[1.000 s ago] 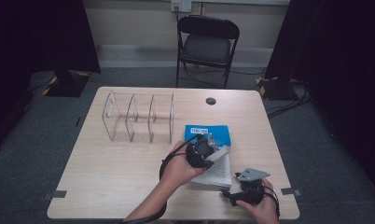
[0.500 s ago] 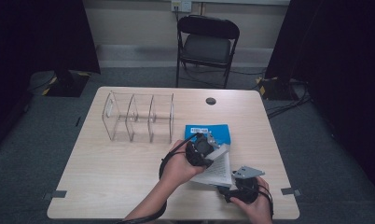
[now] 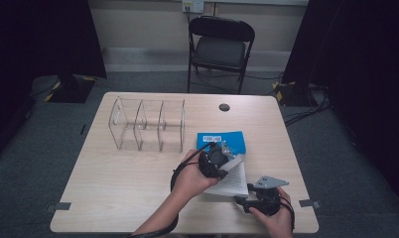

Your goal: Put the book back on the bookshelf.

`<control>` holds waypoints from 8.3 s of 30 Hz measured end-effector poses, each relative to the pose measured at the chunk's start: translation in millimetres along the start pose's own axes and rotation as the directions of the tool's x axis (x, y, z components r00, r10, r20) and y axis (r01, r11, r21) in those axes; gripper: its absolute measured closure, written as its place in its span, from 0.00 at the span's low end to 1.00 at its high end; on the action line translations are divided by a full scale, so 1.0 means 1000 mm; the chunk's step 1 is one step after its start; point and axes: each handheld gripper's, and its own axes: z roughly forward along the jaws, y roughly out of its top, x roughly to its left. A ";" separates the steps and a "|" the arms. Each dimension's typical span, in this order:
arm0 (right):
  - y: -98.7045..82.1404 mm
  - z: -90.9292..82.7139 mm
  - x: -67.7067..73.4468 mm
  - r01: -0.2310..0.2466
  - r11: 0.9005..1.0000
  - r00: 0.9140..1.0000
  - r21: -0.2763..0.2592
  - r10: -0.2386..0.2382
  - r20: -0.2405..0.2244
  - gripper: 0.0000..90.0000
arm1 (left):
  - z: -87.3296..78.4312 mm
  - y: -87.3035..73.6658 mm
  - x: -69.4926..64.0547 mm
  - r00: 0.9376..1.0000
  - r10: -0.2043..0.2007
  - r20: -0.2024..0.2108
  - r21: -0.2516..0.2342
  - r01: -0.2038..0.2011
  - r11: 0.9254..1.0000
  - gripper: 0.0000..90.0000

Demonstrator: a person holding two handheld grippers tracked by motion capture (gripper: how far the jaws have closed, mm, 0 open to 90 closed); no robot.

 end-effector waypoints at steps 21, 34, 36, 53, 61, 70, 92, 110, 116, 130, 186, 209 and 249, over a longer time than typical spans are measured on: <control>-0.002 0.005 -0.002 -0.019 1.000 0.994 -0.017 0.021 0.112 0.31 | -0.010 0.011 0.004 1.000 -0.023 -0.004 0.021 0.023 1.000 0.84; 0.000 -0.004 -0.007 0.000 0.993 0.998 -0.121 0.008 0.065 0.34 | 0.009 -0.002 -0.016 1.000 0.027 -0.001 0.055 -0.027 0.998 0.83; 0.001 -0.004 -0.008 0.003 0.991 0.999 -0.131 0.004 0.053 0.32 | 0.008 -0.003 -0.015 1.000 0.029 0.002 0.052 -0.029 0.998 0.83; 0.011 -0.010 -0.008 0.086 0.967 0.996 -0.241 -0.091 -0.011 0.27 | -0.012 0.001 -0.019 0.999 0.042 0.012 0.051 -0.043 0.998 0.84; 0.016 -0.015 -0.012 0.136 0.953 0.989 -0.270 -0.145 -0.016 0.26 | -0.021 0.010 -0.019 0.999 0.053 0.010 0.053 -0.053 0.997 0.84; 0.023 -0.023 -0.011 0.178 0.937 0.982 -0.302 -0.190 -0.011 0.22 | -0.033 0.019 -0.018 0.999 0.051 0.007 0.057 -0.051 0.997 0.85; 0.020 -0.025 -0.017 0.109 0.931 0.991 -0.348 -0.127 -0.031 0.19 | -0.046 0.030 -0.012 0.998 0.054 0.014 0.059 -0.055 0.997 0.85; 0.030 -0.020 -0.026 0.124 0.942 0.991 -0.312 -0.133 -0.008 0.19 | -0.052 0.038 -0.017 0.995 0.100 0.001 0.085 -0.100 0.991 0.85; 0.035 -0.015 -0.026 0.136 0.943 0.989 -0.304 -0.145 -0.008 0.19 | -0.056 0.041 -0.021 0.992 0.124 0.002 0.097 -0.124 0.988 0.85; 0.041 -0.017 -0.026 0.170 0.925 0.984 -0.339 -0.179 0.007 0.19 | -0.060 0.045 -0.024 0.991 0.134 0.002 0.095 -0.133 0.987 0.85; 0.056 -0.036 -0.028 0.247 0.880 0.967 -0.405 -0.254 0.038 0.14 | -0.077 0.065 -0.023 0.984 0.174 0.044 0.100 -0.177 0.979 0.84; 0.078 -0.039 -0.027 0.384 0.840 0.871 -0.383 -0.468 -0.152 0.60 | -0.094 0.056 -0.008 0.986 0.149 0.073 -0.072 -0.143 0.987 0.53; 0.103 -0.040 -0.055 0.142 0.937 0.946 -0.319 -0.224 -0.235 0.63 | -0.111 -0.030 0.050 0.999 0.038 -0.027 -0.076 -0.040 0.996 0.21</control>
